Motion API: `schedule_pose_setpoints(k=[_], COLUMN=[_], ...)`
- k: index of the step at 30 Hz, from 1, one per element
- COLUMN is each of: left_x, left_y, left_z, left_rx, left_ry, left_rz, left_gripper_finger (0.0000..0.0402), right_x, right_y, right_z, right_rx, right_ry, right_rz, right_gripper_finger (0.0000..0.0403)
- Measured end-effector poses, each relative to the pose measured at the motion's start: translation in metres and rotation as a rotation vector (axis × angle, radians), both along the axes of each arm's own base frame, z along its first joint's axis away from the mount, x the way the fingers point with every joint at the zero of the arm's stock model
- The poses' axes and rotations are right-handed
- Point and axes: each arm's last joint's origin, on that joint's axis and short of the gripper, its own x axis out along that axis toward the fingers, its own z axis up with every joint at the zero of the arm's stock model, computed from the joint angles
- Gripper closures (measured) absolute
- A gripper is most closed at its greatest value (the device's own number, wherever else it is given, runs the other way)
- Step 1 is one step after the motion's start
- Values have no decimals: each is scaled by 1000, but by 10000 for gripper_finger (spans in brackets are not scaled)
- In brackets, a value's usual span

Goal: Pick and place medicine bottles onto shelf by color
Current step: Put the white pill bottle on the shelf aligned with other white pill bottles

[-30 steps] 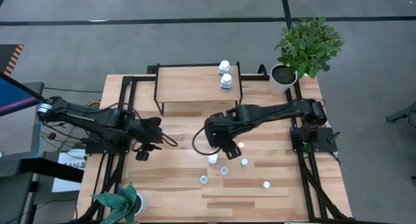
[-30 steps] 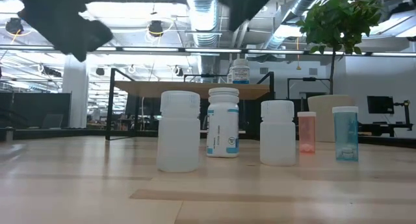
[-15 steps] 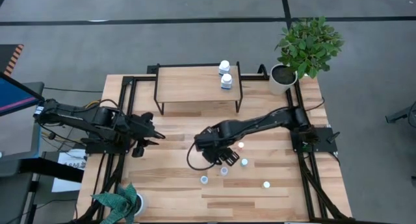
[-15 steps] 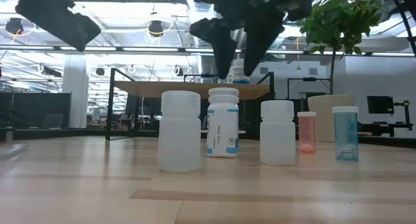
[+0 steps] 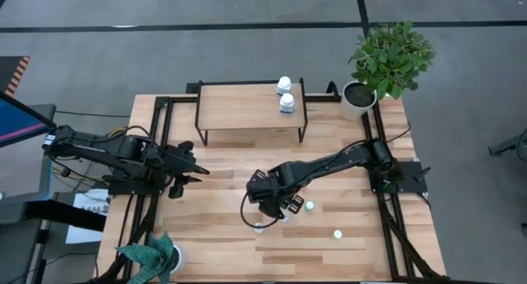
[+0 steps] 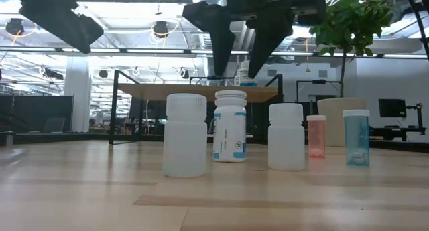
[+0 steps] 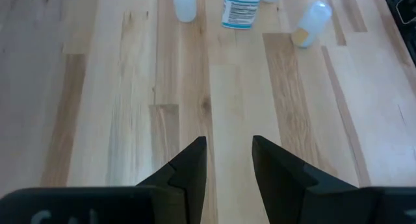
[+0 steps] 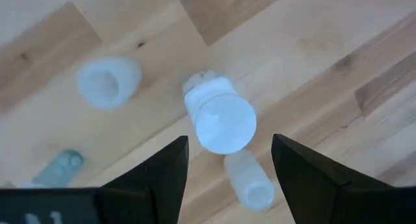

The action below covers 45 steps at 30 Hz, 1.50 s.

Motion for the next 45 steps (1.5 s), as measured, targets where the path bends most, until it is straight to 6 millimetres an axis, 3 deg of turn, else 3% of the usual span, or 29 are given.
schedule_pose_setpoints(k=[13, 18, 30, 34, 42, 45], left_x=[0, 0, 0, 0, 0, 0], left_y=[0, 0, 0, 0, 0, 0], left_z=[0, 0, 0, 0, 0, 0], left_rx=[5, 4, 6, 6, 6, 7], left_ry=[-2, -3, -6, -6, -7, -6], left_rz=[10, 9, 11, 11, 11, 11], left_gripper_finger=[293, 293, 293, 292, 292, 292], right_x=[7, 11, 18, 21, 21, 21], right_y=[-1, 0, 0, 0, -2, -5], right_z=[-14, -34, -44, -44, -43, -35], right_rx=[-22, -41, -38, -16, 44, 86], right_ry=[14, 69, 58, 28, 23, 20], right_rz=[58, 82, 76, 15, -200, -272], right_gripper_finger=[159, 159, 159, 167, 236, 238])
